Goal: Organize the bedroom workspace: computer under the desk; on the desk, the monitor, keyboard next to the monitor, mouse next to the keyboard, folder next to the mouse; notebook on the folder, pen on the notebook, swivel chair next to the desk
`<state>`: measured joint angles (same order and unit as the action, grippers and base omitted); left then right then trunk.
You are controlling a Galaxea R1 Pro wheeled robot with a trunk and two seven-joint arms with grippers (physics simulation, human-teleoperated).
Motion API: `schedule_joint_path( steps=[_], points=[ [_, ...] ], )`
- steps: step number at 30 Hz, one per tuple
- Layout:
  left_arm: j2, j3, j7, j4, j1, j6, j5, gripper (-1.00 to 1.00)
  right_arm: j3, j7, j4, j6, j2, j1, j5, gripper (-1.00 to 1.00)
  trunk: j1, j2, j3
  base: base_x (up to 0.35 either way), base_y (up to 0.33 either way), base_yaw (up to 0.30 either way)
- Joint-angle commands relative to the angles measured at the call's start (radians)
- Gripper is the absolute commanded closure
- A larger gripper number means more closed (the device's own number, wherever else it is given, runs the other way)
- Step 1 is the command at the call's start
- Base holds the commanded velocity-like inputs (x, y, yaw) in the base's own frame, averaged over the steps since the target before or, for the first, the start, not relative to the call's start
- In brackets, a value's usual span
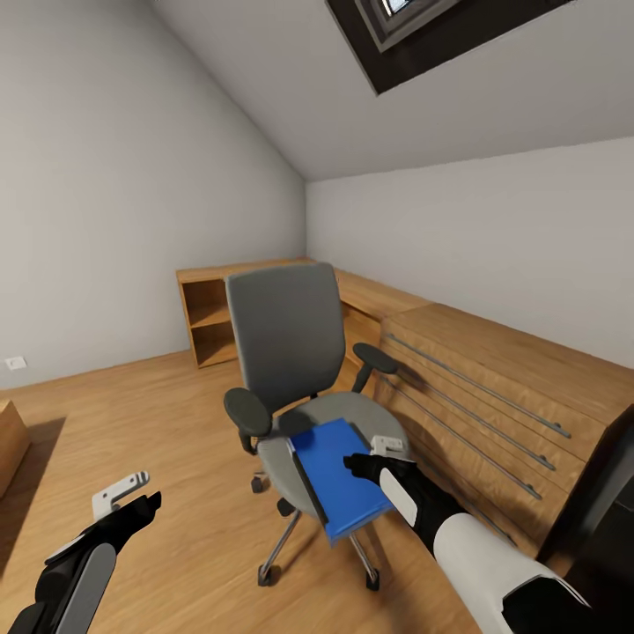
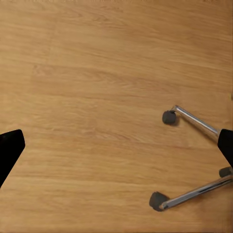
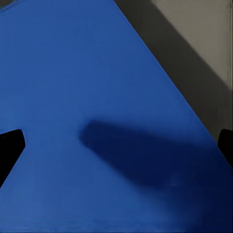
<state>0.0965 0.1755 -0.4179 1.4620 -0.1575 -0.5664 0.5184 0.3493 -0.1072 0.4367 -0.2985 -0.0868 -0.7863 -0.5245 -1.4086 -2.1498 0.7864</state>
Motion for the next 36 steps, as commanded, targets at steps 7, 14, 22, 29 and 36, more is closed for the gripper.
schedule_joint_path(
  steps=[7, 14, 22, 29, 36],
  points=[
    [0.000, -0.001, -0.009, 0.001, -0.001, -0.003, 0.011, -1.00, 0.008, -0.009, 0.002, -0.002, 0.001, -0.001, -0.011, -1.00, 0.027, 0.049, -0.021, 0.000, 0.000, 0.000],
    [0.000, -0.001, -0.009, 0.001, -0.001, -0.003, 0.011, -1.00, 0.008, -0.008, 0.005, -0.001, 0.001, -0.001, -0.011, -1.00, 0.054, 0.098, -0.043, 0.000, 0.000, 0.000],
    [0.000, -0.001, -0.011, -0.001, -0.001, -0.003, 0.012, -1.00, 0.011, -0.010, 0.150, 0.003, 0.022, 0.009, -0.012, -1.00, 0.085, 0.154, -0.068, 0.000, 0.000, 0.000],
    [0.001, -0.002, -0.009, -0.018, -0.001, -0.003, 0.012, -1.00, 0.011, -0.039, 0.603, -0.074, 0.111, 0.201, -0.075, -1.00, 0.111, 0.203, -0.090, 0.000, 0.000, 0.000],
    [0.000, -0.002, -0.009, -0.025, -0.001, -0.002, 0.012, -1.00, 0.013, -0.181, 0.895, -0.127, 0.136, 0.327, -0.125, -1.00, 0.111, 0.203, -0.090, 0.000, 0.000, 0.000]
  ],
)
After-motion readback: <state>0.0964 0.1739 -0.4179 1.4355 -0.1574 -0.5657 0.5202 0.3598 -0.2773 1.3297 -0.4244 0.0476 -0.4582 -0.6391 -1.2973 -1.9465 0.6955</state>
